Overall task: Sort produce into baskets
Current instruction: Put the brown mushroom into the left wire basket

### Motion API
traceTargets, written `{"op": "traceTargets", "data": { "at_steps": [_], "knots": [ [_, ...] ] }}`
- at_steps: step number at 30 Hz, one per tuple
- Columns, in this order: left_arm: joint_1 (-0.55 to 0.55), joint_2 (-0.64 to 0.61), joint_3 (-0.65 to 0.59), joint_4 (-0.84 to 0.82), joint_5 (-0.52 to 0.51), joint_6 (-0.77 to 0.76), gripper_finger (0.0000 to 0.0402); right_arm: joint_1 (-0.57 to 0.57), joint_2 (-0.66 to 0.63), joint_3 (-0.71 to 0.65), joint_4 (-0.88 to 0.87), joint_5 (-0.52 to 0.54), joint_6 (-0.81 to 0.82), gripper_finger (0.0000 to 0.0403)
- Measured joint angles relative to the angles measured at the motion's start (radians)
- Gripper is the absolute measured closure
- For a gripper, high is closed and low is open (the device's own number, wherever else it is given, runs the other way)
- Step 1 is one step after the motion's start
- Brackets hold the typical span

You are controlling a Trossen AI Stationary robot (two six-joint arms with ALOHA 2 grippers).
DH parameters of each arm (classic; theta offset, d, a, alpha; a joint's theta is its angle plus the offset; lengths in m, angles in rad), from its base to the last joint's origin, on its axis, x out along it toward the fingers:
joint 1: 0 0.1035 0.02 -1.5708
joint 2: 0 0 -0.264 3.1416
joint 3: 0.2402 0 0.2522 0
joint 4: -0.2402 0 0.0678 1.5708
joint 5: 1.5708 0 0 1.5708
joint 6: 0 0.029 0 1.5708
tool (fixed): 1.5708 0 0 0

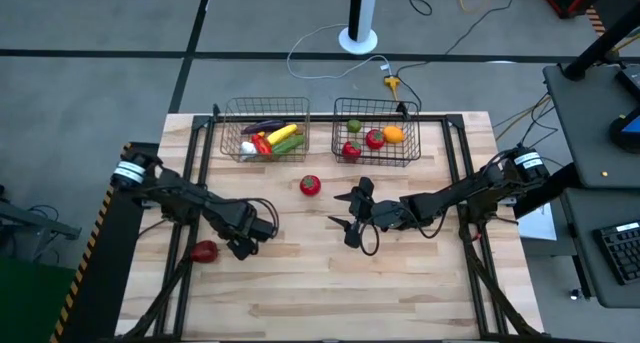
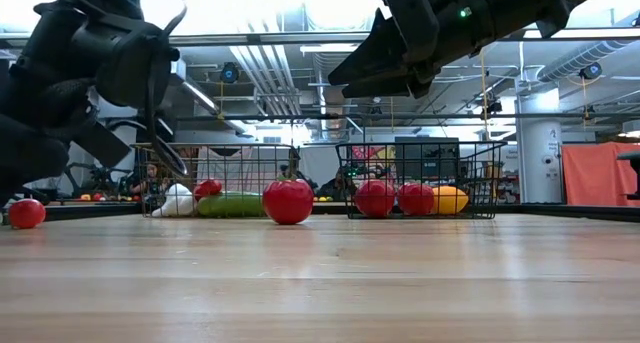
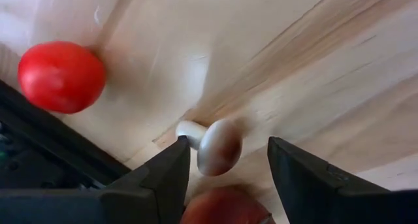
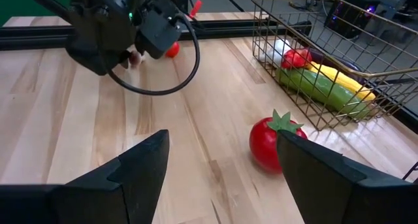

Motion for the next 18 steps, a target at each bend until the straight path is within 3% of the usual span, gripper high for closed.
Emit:
{"op": "traceTargets", "data": {
  "at_steps": [18],
  "knots": [
    [0.000,0.032,0.001,0.031,0.001,0.029,0.0281,-0.006,0.000,0.000,0.000,-0.004,-0.010,0.0131]
  ]
}}
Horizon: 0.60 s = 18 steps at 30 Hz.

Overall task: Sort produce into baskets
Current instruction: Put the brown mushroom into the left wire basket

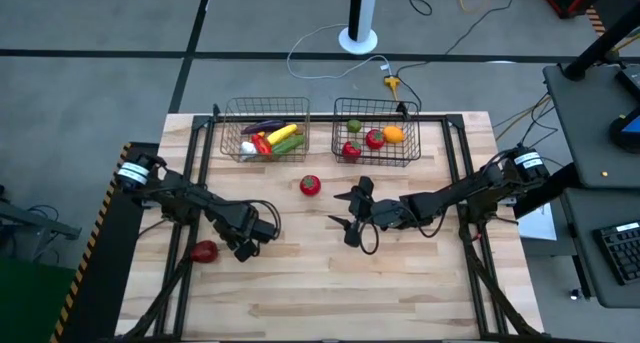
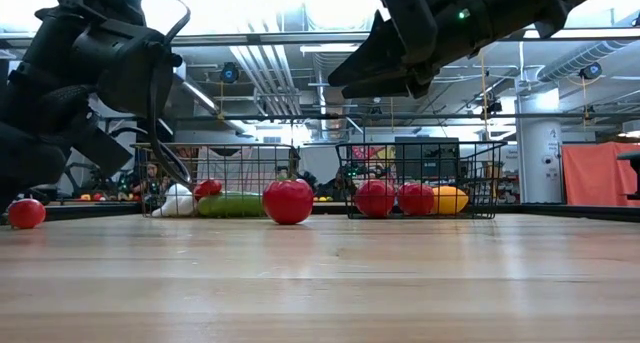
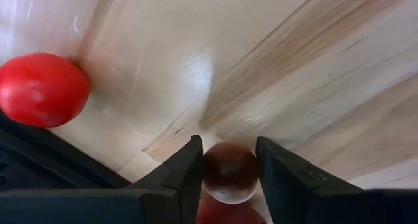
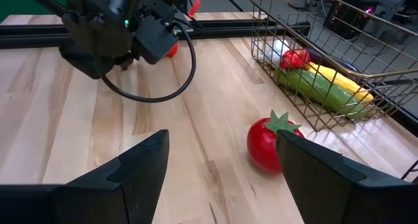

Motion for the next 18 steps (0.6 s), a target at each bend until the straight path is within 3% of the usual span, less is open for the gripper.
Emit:
{"op": "traceTargets", "data": {
  "at_steps": [4,13,18],
  "knots": [
    [0.000,0.000,0.000,0.001,-0.002,0.000,0.0273,0.000,0.000,0.000,0.000,0.000,-0.001,0.0131],
    [-0.004,0.000,0.003,-0.007,-0.006,0.014,0.0201,0.000,0.000,0.000,0.000,0.000,-0.002,0.0131],
    [-0.016,0.000,0.048,-0.021,0.000,0.039,0.0181,-0.001,0.000,0.000,0.000,0.000,-0.002,0.0131]
  ]
}}
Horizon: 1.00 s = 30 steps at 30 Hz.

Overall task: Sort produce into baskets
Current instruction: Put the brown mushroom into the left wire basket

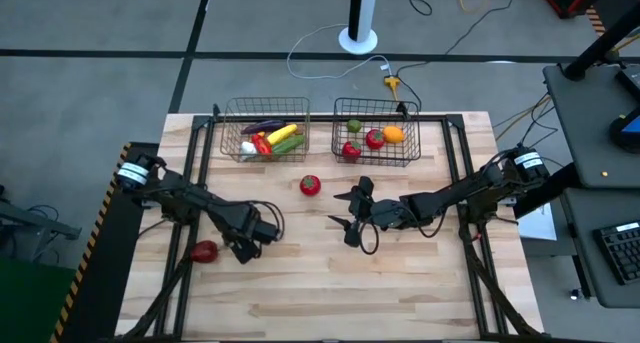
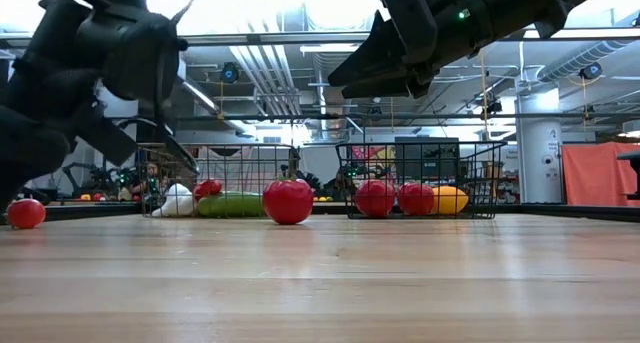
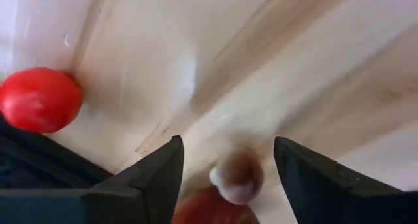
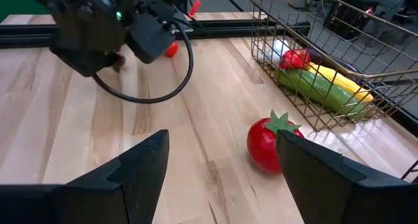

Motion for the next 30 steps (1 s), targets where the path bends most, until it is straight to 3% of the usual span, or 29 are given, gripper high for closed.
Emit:
{"op": "traceTargets", "data": {
  "at_steps": [8,12,16,19,23,30],
  "knots": [
    [-0.058,0.000,0.054,-0.043,0.012,0.005,0.0180,-0.003,0.000,0.000,0.000,0.000,0.000,0.0131],
    [-0.107,0.000,0.053,-0.043,0.108,-0.018,0.0180,-0.003,0.000,0.000,0.000,0.000,0.000,0.0131],
    [-0.159,0.000,0.072,-0.041,0.135,-0.011,0.0180,-0.003,0.000,0.000,0.000,0.000,0.000,0.0131],
    [-0.176,-0.001,0.081,-0.043,0.105,0.003,0.0180,-0.003,0.000,0.000,0.000,0.000,0.003,0.0131],
    [-0.180,-0.001,0.082,-0.044,-0.018,0.008,0.0180,-0.003,0.000,0.000,0.000,0.000,0.009,0.0131],
    [-0.180,-0.001,0.081,-0.043,-0.029,0.007,0.0180,-0.010,0.000,0.000,0.000,0.000,0.000,0.0131]
  ]
}}
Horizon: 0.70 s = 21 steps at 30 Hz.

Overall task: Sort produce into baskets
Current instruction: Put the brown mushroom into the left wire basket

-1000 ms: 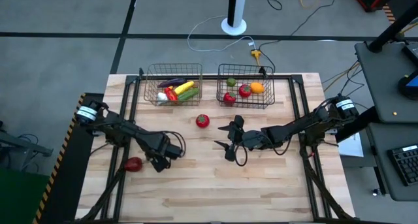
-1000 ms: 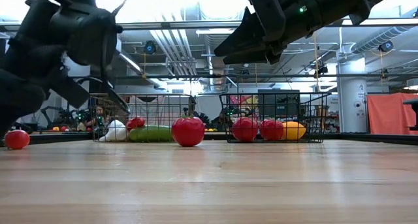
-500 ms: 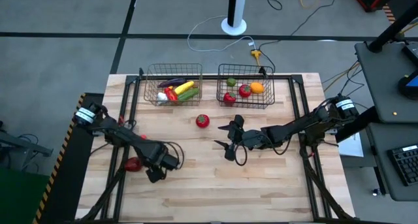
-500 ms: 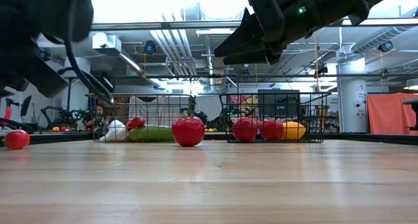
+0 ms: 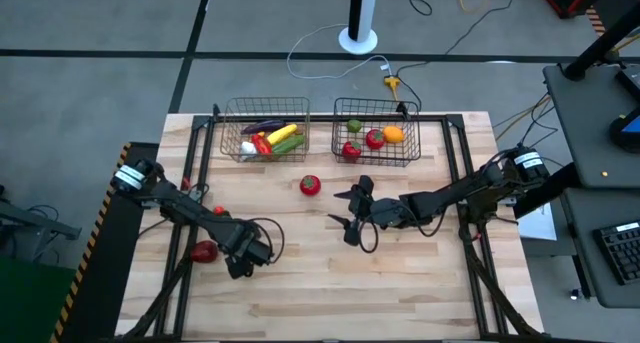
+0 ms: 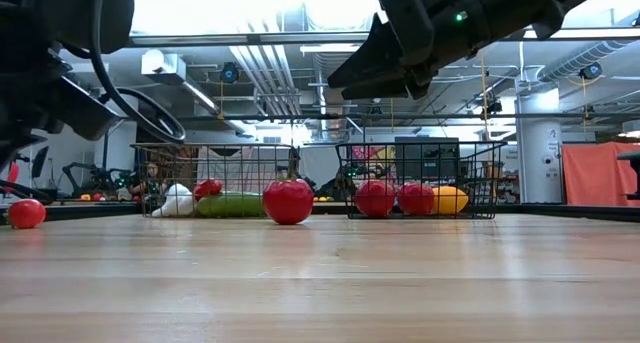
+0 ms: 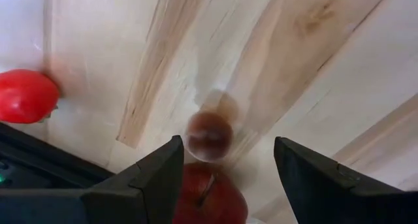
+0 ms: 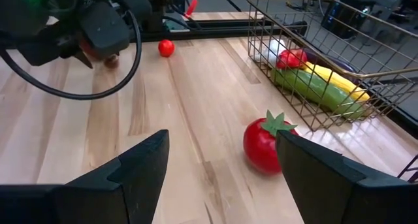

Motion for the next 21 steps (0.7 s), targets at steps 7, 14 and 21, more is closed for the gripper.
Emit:
{"op": "traceTargets", "data": {
  "at_steps": [7,14,21],
  "knots": [
    [-0.015,0.000,-0.019,0.003,-0.047,0.005,0.0180,-0.004,0.000,0.000,0.000,-0.001,0.000,0.0131],
    [-0.062,0.000,-0.004,0.006,-0.035,0.048,0.0180,-0.006,0.000,0.000,0.000,-0.003,-0.001,0.0131],
    [-0.067,0.000,0.026,0.005,0.004,0.029,0.0180,-0.006,0.000,0.000,0.000,-0.002,-0.002,0.0131]
  ]
}}
